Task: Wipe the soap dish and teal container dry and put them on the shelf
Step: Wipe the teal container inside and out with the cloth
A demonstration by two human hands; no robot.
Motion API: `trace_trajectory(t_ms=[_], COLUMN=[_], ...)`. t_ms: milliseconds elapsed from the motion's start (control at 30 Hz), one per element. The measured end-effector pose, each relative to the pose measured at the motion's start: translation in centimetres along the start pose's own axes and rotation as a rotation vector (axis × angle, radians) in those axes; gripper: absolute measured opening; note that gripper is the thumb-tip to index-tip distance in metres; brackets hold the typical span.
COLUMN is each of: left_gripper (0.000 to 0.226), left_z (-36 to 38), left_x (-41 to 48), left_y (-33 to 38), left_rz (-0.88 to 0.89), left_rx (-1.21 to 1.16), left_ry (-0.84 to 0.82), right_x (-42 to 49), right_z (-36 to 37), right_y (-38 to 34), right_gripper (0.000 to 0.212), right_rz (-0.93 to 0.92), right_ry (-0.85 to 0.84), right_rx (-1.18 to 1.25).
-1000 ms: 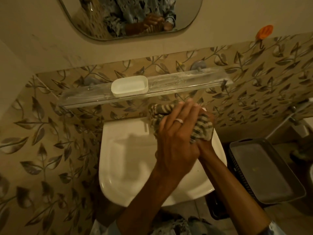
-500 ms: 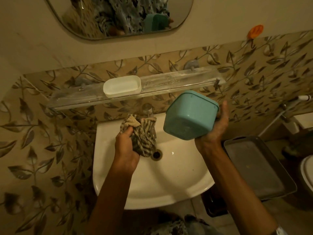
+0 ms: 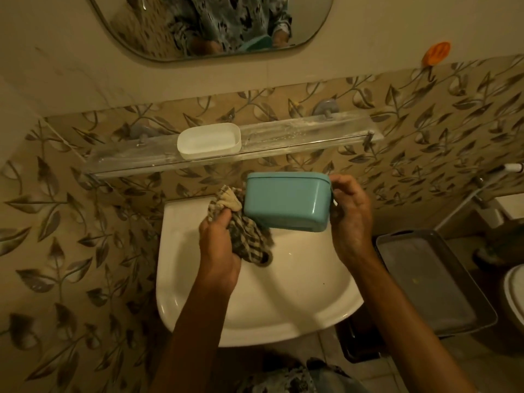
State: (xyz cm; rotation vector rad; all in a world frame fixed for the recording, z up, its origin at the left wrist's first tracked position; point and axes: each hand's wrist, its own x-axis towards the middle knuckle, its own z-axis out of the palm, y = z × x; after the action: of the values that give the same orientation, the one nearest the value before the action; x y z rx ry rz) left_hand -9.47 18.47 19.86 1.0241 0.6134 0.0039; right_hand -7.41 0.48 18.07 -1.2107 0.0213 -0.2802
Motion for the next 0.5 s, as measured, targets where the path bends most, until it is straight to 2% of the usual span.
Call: trace_trajectory(t_ms=[67, 133, 300, 400, 500], left_gripper=[0.032, 0.024, 0.021, 0.021, 0.020], left_z=[-0.2, 0.2, 1.2, 1.2, 2.0], left_x=[0.0, -0.7, -2.3, -2.5, -3.8], left_y=[0.7, 1.0, 1.6, 2.6, 3.5], left_rz=[0.120, 0.240, 0.356, 0.388, 0.647], left_rx=[0.051, 0.155, 0.219, 0.120, 0.133], left_ry=[0.022, 0.041, -0.010, 0.050, 0.096], right_x=[0.0, -0.3, -0.3, 0.3, 0.6], right_z=[0.1, 1.0, 1.9, 1.6, 1.9], right_y=[0.1, 0.3, 0.5, 0.3, 0.0], right_gripper=[0.037, 0.031, 0.044, 0.037, 0.041], right_rz=[-0.015, 0.004, 0.168, 0.173, 0.135], right_ry=[-0.038, -0.013, 0.253, 0.285, 0.303], right_rx=[-0.098, -0.033, 0.240, 0.187, 0.056])
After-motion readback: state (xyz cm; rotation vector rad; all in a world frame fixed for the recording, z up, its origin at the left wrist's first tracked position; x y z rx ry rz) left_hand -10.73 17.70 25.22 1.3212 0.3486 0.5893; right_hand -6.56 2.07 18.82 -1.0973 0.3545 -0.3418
